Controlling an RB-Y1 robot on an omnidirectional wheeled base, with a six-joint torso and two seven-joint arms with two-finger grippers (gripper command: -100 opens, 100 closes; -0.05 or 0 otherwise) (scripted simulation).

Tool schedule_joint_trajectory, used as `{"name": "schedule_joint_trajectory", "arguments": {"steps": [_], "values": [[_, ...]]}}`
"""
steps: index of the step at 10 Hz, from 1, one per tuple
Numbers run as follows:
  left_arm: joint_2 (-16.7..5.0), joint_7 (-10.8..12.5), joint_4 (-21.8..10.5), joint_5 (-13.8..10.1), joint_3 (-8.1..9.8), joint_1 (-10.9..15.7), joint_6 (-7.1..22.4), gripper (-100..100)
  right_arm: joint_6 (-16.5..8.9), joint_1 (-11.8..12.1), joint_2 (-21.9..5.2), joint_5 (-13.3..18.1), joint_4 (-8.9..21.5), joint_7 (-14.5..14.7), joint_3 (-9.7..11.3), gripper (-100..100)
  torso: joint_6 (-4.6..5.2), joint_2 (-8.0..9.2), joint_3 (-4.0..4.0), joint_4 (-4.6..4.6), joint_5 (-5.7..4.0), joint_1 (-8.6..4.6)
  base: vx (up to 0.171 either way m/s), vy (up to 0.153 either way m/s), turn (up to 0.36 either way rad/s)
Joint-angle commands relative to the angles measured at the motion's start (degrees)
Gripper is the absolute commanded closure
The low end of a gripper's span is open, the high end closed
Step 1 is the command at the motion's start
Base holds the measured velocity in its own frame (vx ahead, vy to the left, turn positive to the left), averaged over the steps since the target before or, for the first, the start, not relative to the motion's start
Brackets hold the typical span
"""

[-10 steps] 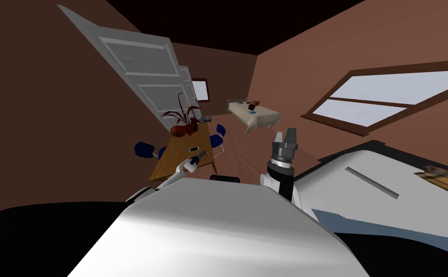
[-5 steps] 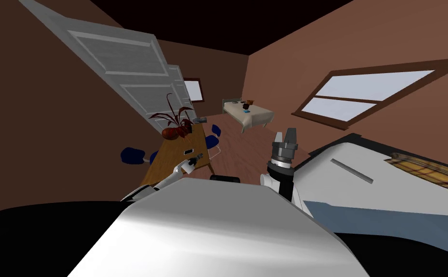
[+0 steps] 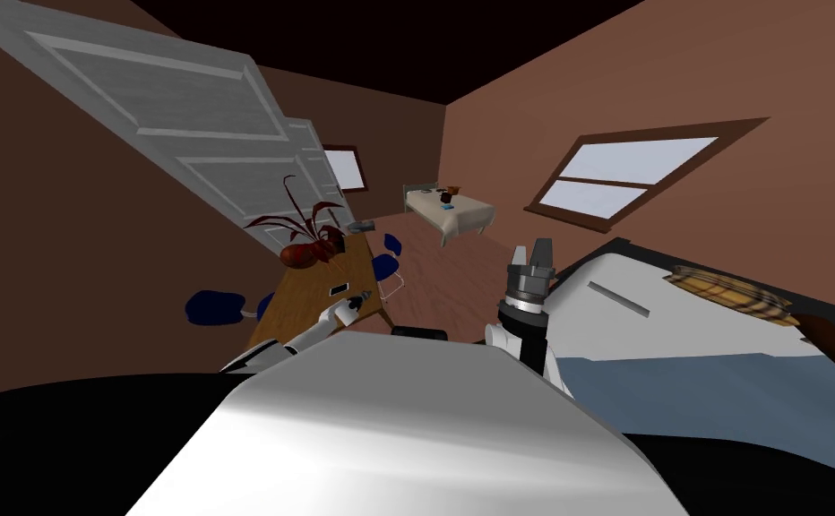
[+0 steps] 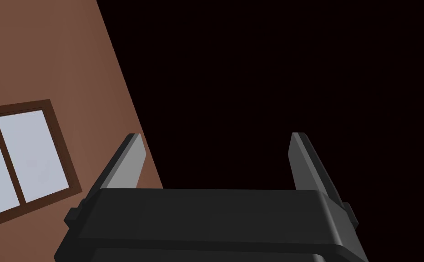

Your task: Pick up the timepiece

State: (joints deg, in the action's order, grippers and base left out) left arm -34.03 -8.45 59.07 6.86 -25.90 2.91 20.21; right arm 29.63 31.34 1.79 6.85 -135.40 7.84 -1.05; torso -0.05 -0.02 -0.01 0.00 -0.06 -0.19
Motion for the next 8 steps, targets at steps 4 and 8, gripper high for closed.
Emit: {"name": "schedule_joint_trajectory", "arguments": {"steps": [4, 8], "values": [[1.3, 0.1, -4.0, 1.0, 1.84, 1.7, -1.2, -100, 0.0, 0.0, 0.0, 0.0, 0.0, 0.0, 0.0, 0, -0.01, 0.16, 0.09, 0.03, 0.04, 0.21, -0.011, 0.002, -0.077], [3.4, 0.3, -10.0, 2.4, 4.66, 4.1, -3.0, -100, 0.0, 0.0, 0.0, 0.0, 0.0, 0.0, 0.0, 0, -0.02, 0.30, 0.17, 0.06, 0.06, 0.29, -0.046, 0.027, -0.111]]}}
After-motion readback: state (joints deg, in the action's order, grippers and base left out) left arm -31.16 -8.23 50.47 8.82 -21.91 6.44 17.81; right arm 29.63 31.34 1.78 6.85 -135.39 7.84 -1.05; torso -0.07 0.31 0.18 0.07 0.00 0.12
